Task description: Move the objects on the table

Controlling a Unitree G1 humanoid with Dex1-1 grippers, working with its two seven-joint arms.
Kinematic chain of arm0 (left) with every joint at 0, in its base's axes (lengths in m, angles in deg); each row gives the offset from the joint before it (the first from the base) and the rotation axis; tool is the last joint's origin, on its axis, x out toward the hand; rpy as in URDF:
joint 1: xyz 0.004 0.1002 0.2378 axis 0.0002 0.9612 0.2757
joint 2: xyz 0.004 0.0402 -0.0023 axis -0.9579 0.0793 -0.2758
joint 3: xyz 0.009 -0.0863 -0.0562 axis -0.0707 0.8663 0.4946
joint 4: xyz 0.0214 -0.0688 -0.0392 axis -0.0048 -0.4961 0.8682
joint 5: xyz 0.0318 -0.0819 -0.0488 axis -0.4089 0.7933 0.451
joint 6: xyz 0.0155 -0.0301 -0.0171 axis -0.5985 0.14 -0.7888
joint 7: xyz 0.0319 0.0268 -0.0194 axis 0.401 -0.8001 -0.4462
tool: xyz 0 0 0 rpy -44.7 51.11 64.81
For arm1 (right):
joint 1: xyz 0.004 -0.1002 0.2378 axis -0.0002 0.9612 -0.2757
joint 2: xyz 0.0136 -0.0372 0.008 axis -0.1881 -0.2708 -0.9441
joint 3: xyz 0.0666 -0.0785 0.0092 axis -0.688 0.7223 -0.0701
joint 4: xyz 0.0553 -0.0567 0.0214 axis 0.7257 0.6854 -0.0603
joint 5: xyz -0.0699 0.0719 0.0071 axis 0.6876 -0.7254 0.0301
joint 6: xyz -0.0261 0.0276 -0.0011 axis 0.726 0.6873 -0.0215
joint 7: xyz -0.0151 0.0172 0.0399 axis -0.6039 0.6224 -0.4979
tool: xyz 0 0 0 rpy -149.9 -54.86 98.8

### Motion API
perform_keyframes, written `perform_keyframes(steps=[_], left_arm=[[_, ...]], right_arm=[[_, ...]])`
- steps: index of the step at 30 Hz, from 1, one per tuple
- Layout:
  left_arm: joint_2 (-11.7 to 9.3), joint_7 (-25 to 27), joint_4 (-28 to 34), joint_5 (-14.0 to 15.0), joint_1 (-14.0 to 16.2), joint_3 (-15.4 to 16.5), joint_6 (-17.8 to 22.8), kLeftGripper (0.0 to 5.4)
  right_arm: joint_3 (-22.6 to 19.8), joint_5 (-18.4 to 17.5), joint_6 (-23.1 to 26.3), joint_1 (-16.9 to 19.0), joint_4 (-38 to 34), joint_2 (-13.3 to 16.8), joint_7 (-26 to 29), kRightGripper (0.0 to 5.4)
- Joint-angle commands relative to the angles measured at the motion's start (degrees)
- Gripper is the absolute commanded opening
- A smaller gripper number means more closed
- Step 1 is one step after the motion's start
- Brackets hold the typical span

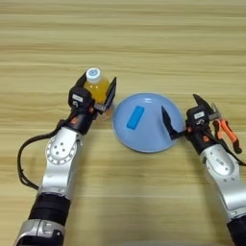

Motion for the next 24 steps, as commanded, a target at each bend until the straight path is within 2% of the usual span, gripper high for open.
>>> perform_keyframes(steps=[1,7,16,20,24], left_arm=[[0.25,0.53,2.39,-0.45,-2.53,-1.06,0.65,3.43],[0.94,1.38,3.63,-0.76,-2.91,-3.16,1.28,3.43],[2.76,2.33,1.93,-1.09,-2.87,-5.89,1.18,3.43],[3.12,2.57,1.26,-0.96,-2.8,-6.29,1.2,3.43],[3.71,3.43,2.96,-1.03,-1.2,-8.13,1.21,3.43]], right_arm=[[3.31,1.53,0.94,1.79,-3.49,0.58,2.37,5.4],[6.42,2.97,1.08,2.82,-6.49,0.79,3.92,5.4],[11.4,2.72,1.87,4.47,-10.26,0.72,6.89,5.4],[11.78,2.46,2.21,4.71,-10.69,0.55,7.13,5.4],[11.03,1.85,2.19,3.95,-9.45,0.05,6.57,5.4]])
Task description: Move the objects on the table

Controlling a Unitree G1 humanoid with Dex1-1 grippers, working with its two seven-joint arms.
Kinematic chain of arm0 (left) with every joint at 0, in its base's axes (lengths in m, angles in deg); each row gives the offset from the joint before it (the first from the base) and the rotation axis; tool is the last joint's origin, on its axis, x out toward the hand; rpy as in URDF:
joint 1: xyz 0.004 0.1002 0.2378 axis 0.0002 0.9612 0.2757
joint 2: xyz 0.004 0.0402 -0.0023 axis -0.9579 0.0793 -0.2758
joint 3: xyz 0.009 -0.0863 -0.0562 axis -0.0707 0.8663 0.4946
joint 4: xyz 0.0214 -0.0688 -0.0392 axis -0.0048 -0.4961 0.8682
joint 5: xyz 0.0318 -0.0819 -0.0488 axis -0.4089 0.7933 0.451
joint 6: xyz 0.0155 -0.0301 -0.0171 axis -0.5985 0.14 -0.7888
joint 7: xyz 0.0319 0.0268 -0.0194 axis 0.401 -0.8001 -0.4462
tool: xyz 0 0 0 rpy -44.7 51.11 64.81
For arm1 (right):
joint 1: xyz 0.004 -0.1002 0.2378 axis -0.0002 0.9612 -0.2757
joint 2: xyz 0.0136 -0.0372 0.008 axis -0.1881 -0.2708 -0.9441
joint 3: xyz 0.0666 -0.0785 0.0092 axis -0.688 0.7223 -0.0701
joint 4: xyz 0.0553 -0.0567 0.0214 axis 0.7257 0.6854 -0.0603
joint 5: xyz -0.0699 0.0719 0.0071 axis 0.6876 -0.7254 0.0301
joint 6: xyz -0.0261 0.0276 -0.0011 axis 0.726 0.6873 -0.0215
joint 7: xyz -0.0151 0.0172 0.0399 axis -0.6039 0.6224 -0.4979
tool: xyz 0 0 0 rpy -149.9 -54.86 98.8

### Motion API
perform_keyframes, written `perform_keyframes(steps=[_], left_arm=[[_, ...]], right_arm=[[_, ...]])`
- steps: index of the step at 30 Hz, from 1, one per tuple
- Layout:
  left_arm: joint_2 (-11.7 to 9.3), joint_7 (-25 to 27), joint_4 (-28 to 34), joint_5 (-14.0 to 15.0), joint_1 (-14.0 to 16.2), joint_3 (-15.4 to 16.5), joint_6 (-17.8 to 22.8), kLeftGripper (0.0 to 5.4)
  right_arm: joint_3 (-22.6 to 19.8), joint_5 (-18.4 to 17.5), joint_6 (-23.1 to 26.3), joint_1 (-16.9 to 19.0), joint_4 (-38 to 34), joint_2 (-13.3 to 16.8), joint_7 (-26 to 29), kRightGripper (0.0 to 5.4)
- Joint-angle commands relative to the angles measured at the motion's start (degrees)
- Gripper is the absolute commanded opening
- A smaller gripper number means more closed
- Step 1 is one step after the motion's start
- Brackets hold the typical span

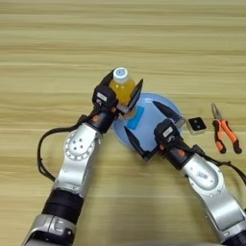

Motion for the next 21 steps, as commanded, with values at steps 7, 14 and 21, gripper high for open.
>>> perform_keyframes(steps=[7,14,21], left_arm=[[1.82,2.92,2.82,0.83,2.88,-3.78,0.48,3.43],[2.3,4.0,3.83,1.49,3.64,-4.4,0.78,3.43],[3.43,5.16,4.79,1.29,4.52,-6.35,1.04,3.43]], right_arm=[[-1.2,-0.59,0.58,-1.01,1.75,-0.58,-0.63,5.4],[-1.42,-0.44,0.4,-1.58,2.9,-0.77,-0.66,5.4],[-1.56,-0.57,0.21,-1.91,4.36,-0.96,-0.57,5.4]])
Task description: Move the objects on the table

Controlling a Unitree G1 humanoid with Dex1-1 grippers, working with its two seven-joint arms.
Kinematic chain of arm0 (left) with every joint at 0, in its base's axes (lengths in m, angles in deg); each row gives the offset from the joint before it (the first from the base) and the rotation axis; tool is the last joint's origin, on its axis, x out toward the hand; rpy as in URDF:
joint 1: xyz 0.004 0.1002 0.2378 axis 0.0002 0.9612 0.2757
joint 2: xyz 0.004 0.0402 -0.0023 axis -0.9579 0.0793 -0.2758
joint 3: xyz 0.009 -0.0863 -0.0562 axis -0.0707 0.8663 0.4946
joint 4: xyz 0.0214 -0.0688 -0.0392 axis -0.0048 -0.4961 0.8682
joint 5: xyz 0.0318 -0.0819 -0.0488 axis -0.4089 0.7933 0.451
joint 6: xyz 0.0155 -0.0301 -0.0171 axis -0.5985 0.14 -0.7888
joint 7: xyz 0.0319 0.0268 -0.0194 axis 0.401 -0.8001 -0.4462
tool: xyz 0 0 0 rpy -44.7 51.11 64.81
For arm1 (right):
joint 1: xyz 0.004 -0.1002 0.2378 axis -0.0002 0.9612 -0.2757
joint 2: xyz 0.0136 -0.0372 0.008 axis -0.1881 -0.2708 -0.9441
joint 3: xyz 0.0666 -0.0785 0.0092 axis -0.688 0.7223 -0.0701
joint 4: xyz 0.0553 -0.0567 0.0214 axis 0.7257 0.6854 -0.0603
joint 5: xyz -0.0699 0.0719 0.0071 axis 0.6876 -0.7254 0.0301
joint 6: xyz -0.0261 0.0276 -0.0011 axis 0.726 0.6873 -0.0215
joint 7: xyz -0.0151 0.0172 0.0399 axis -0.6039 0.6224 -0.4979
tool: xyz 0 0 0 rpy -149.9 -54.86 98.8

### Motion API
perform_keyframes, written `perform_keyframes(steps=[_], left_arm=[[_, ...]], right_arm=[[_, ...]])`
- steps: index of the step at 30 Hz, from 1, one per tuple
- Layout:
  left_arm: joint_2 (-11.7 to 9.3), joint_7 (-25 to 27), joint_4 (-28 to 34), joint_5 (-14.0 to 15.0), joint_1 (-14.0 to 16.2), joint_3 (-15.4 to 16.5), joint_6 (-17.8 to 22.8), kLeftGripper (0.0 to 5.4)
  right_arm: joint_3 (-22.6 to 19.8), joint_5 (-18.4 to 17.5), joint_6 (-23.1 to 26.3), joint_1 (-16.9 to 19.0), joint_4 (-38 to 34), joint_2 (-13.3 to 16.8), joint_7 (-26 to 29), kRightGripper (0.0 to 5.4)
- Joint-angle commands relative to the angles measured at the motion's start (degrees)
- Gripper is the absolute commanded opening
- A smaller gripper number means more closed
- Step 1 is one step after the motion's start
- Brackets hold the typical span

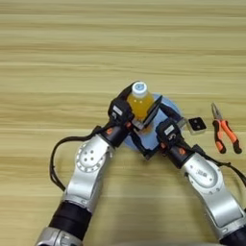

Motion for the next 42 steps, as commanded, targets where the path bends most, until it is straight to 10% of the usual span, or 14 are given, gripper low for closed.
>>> perform_keyframes(steps=[1,17,42], left_arm=[[1.33,0.9,2.28,0.68,0.19,-1.45,0.21,3.43],[1.96,1.34,1.4,0.25,1.1,-2.57,0.59,3.43],[2.09,1.34,0.5,-0.03,0.95,-2.47,0.43,3.43]], right_arm=[[-0.34,-0.09,0.24,-0.8,1.03,-0.28,-0.1,5.4],[-0.52,-0.15,-0.14,-1.33,1.65,-0.68,-0.21,5.4],[-1.84,-0.95,0.04,-1.71,1.76,-1.54,-0.45,3.48]])
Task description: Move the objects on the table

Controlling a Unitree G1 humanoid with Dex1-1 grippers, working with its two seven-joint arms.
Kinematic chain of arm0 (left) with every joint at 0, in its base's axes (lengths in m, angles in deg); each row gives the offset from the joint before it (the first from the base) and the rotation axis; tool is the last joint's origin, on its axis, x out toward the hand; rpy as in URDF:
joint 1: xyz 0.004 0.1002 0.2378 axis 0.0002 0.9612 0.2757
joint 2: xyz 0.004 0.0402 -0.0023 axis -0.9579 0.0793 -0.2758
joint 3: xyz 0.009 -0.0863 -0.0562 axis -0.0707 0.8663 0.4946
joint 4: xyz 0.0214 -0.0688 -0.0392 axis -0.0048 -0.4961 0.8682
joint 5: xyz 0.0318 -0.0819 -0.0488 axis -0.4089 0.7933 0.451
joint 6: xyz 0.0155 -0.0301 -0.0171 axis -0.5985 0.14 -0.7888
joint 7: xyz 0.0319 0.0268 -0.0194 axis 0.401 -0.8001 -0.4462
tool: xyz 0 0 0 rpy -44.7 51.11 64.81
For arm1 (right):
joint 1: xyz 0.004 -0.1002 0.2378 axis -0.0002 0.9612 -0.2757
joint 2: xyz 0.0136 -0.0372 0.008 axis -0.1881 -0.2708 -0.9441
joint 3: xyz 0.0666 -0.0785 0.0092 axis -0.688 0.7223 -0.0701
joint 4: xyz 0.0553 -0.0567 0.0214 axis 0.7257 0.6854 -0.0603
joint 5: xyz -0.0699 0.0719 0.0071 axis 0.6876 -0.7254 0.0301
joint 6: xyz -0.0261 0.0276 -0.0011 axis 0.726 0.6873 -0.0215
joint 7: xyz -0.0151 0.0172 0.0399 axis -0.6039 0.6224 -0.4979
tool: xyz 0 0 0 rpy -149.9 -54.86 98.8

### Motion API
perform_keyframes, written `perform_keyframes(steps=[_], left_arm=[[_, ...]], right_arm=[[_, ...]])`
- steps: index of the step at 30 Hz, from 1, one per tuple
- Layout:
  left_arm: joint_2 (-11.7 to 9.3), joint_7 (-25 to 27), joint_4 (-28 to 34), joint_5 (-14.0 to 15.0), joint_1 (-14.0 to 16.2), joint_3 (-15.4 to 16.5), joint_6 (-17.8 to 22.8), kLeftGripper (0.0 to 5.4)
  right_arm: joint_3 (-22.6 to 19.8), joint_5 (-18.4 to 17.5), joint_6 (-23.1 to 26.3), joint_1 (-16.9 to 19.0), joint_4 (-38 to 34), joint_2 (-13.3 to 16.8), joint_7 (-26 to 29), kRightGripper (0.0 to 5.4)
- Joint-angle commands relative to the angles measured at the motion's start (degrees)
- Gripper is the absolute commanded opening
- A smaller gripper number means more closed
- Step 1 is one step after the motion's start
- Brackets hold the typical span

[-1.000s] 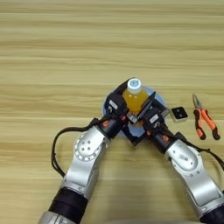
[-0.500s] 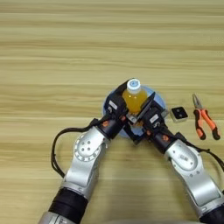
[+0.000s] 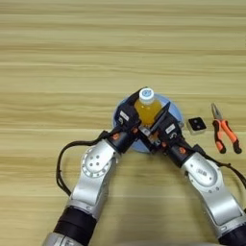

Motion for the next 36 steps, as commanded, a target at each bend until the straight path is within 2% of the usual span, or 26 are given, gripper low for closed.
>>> perform_keyframes(steps=[1,5,6,23,29,36], left_arm=[[0.52,0.57,0.13,-0.04,-0.8,-0.52,-0.08,3.43],[0.5,0.04,0.16,-0.35,-0.75,-0.26,-0.13,3.43],[0.51,-0.13,0.13,-0.41,-0.77,-0.14,-0.13,3.72],[0.8,1.16,3.78,3.25,-0.41,1.14,-0.12,5.31],[0.24,1.64,4.59,3.9,-0.16,1.7,-0.31,5.4],[-0.85,3.77,4.93,6.35,-0.09,3.42,-0.99,5.4]], right_arm=[[-0.68,-0.59,0.23,-1.44,0.23,-0.69,-0.45,3.48],[-0.86,-0.66,0.27,-1.49,0.42,-0.84,-0.63,3.48],[-0.96,-0.71,0.27,-1.51,0.5,-0.86,-0.67,3.48],[-3.05,-0.75,0.63,-2.25,1.83,-1.73,-2.45,3.46],[-4.83,-1.65,0.07,-2.7,1.84,-2.24,-3.43,3.46],[-7.66,-3.58,-0.3,-3.7,1.11,-2.98,-4.96,3.46]])
